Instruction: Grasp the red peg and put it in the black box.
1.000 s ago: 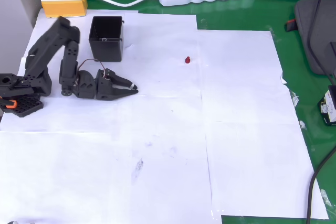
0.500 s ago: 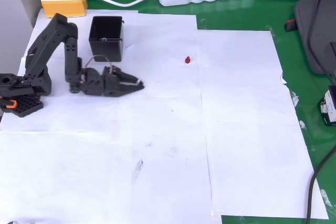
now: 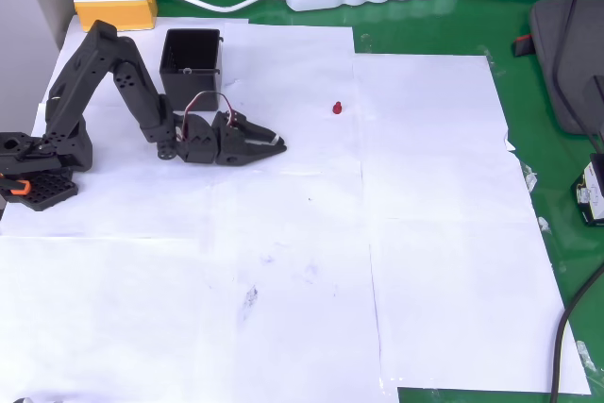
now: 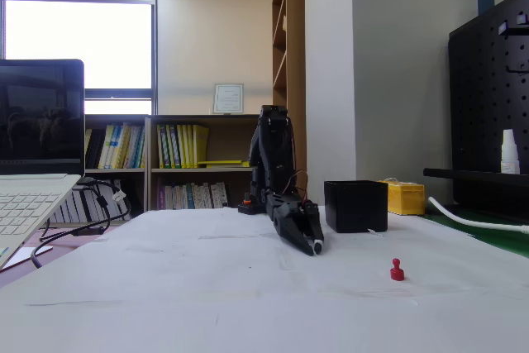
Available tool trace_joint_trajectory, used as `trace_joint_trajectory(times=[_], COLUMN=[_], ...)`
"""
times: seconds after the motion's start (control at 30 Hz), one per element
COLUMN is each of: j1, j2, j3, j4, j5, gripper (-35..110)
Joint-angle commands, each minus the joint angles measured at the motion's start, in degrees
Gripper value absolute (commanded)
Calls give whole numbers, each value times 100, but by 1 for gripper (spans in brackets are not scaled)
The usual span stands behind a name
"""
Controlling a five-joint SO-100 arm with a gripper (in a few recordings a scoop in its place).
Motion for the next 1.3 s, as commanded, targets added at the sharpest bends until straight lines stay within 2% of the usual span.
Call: trace_joint_trajectory(times=[0.0,0.17,0.37,0.57,0.63,0.73,0.77,0.8,1.03,1.27], j1=[-255,-272,-413,-352,-299,-246,-237,-237,-141,-88], j2=[-132,-44,413,439,387,316,308,299,387,940], j3=[0,220,1257,1661,1661,1661,1670,1670,1784,2716], j4=[-9,105,202,747,879,1055,1107,1107,1160,1107], j5=[0,-9,53,-35,-132,-299,-413,-457,-413,-290], gripper=[0,1,1,20,21,30,39,41,41,41])
